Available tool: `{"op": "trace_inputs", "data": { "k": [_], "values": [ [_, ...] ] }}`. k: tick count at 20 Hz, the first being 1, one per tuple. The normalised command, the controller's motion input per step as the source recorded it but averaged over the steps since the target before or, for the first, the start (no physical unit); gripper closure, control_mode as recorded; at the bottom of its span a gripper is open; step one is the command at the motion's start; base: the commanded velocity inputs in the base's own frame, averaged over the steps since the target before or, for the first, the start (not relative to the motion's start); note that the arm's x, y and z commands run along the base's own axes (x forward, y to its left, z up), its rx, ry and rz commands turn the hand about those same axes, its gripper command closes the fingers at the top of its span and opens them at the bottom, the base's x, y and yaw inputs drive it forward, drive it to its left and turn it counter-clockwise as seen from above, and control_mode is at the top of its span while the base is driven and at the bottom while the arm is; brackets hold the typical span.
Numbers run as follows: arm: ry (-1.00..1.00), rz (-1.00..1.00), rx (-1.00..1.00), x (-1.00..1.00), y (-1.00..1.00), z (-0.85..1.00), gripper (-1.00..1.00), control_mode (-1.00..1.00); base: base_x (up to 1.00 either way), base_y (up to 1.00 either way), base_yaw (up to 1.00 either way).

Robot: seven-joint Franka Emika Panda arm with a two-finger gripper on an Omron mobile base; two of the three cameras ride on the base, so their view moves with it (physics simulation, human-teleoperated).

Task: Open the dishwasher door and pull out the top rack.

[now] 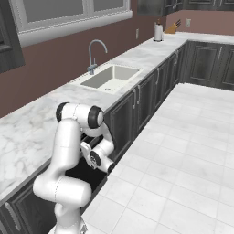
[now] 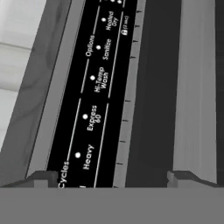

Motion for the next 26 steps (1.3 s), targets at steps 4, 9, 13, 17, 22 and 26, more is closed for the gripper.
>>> {"op": "trace_inputs", "data": {
  "k": [4, 9, 13, 17, 22, 26],
  "values": [
    [0.00, 0.02, 0.00, 0.26, 0.09, -0.25, -1.00, -1.00, 0.00, 0.00, 0.00],
    [0.00, 0.02, 0.00, 0.25, 0.12, -0.25, -1.00, -1.00, 0.00, 0.00, 0.00],
    [0.00, 0.02, 0.00, 0.23, 0.14, -0.23, -1.00, -1.00, 0.00, 0.00, 0.00],
    [0.00, 0.01, 0.00, 0.22, 0.13, -0.24, -1.00, -1.00, 0.00, 0.00, 0.00],
    [0.00, 0.01, 0.00, 0.21, 0.11, -0.26, -1.00, -1.00, 0.00, 0.00, 0.00],
    [0.00, 0.01, 0.00, 0.20, 0.10, -0.26, -1.00, -1.00, 0.00, 0.00, 0.00]
  ]
}}
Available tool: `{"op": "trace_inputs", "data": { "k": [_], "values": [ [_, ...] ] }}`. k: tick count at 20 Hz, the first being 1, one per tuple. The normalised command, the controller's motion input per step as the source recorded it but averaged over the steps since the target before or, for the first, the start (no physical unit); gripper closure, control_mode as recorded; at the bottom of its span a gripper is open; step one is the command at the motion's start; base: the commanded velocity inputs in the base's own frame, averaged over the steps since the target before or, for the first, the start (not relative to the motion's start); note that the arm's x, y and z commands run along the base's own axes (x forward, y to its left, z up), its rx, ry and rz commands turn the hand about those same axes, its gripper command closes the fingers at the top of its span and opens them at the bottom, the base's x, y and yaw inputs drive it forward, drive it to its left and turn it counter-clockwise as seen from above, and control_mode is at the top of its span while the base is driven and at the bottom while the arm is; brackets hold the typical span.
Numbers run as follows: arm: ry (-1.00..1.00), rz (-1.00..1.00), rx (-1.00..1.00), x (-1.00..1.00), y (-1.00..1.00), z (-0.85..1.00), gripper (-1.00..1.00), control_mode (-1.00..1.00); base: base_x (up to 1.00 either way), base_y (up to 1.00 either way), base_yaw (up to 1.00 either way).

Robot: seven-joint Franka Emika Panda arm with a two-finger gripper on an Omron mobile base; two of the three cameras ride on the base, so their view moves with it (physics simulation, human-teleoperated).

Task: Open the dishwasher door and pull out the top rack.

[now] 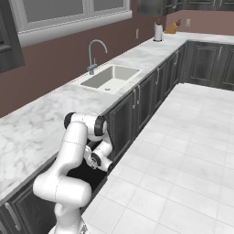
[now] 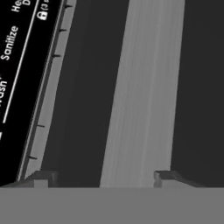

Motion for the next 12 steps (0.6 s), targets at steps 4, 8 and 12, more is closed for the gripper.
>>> {"op": "trace_inputs", "data": {
  "k": [4, 8, 12],
  "values": [
    [0.00, 0.02, 0.00, 0.18, 0.08, -0.28, -1.00, -1.00, 0.00, 0.00, 0.00],
    [0.00, 0.02, 0.00, 0.18, 0.09, -0.28, -1.00, -1.00, 0.00, 0.00, 0.00],
    [0.00, 0.01, 0.00, 0.16, 0.13, -0.24, -1.00, -1.00, 0.00, 0.00, 0.00]
  ]
}}
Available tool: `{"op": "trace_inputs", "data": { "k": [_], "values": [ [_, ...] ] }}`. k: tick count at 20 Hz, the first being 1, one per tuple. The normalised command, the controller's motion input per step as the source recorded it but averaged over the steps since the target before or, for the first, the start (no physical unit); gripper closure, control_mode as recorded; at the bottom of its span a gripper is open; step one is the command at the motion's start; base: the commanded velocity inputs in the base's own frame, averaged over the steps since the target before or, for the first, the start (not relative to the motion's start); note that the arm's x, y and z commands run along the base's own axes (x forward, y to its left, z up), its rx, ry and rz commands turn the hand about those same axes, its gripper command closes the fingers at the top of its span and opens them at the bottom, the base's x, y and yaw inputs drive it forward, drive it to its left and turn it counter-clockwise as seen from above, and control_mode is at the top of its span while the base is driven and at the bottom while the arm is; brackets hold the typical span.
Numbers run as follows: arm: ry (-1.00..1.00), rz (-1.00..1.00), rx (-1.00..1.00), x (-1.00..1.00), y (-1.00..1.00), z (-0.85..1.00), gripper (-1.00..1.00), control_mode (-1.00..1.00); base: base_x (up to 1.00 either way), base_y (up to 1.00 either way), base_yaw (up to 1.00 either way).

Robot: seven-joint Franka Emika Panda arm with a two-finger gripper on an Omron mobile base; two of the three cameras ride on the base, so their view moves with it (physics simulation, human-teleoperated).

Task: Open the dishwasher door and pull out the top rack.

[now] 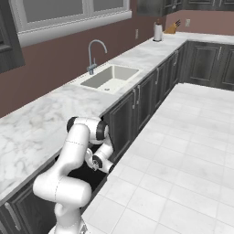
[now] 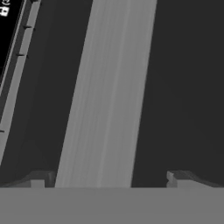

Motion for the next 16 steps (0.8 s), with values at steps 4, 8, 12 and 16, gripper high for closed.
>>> {"op": "trace_inputs", "data": {
  "k": [4, 8, 12, 16],
  "values": [
    [0.00, 0.02, 0.00, 0.11, 0.16, -0.15, -1.00, -1.00, 0.00, 0.00, 0.00],
    [0.00, 0.02, 0.00, 0.04, 0.25, -0.03, -1.00, -1.00, 0.00, 0.00, 0.00],
    [-0.02, 0.03, 0.00, 0.00, 0.43, 0.00, -1.00, -1.00, 0.00, 0.00, 0.00],
    [-0.02, 0.02, 0.00, 0.00, 0.53, 0.00, -1.00, -1.00, 0.00, 0.00, 0.00]
  ]
}}
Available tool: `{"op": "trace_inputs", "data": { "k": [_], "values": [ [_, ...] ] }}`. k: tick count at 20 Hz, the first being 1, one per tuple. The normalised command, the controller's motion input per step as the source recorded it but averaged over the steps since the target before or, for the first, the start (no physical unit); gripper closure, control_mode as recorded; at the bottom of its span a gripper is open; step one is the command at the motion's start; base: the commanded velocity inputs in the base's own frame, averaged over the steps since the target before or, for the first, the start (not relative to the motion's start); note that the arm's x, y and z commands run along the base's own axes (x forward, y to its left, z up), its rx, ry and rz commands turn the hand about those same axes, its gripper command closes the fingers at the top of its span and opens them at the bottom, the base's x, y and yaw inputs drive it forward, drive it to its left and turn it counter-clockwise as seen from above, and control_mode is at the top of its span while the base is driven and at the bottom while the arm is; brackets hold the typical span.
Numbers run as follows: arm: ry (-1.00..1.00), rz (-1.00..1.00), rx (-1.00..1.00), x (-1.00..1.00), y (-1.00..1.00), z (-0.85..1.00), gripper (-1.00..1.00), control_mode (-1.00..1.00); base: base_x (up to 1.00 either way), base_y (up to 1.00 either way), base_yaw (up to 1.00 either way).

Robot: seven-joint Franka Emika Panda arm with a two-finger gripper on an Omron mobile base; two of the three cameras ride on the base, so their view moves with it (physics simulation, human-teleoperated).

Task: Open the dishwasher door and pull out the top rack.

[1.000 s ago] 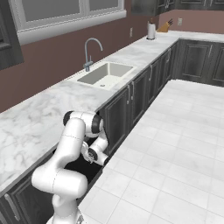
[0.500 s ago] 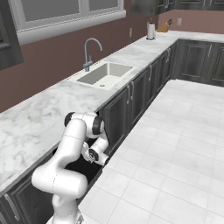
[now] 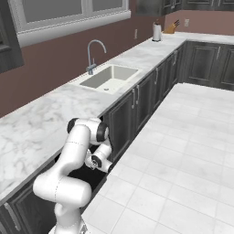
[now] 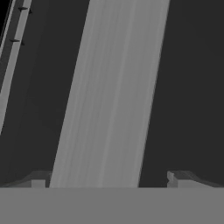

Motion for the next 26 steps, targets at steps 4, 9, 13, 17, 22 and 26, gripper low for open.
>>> {"op": "trace_inputs", "data": {
  "k": [4, 9, 13, 17, 22, 26],
  "values": [
    [-0.02, 0.01, 0.00, 0.00, 0.50, 0.00, -1.00, -1.00, 0.00, 0.00, 0.00],
    [0.00, 0.00, 0.00, 0.19, 0.64, 0.00, 1.00, -1.00, 0.00, 0.00, 0.00],
    [0.00, 0.00, 0.00, 0.21, 0.47, -0.01, 1.00, -1.00, 0.00, 0.00, 0.00],
    [0.00, 0.00, 0.01, 0.00, 0.02, 0.00, 1.00, -1.00, 0.00, 0.00, 0.00],
    [0.00, 0.00, 0.03, -0.05, -0.12, 0.00, 1.00, -1.00, 0.00, 0.00, 0.00],
    [0.00, 0.00, 0.04, -0.06, -0.30, 0.00, 1.00, -1.00, 0.00, 0.00, 0.00]
  ]
}}
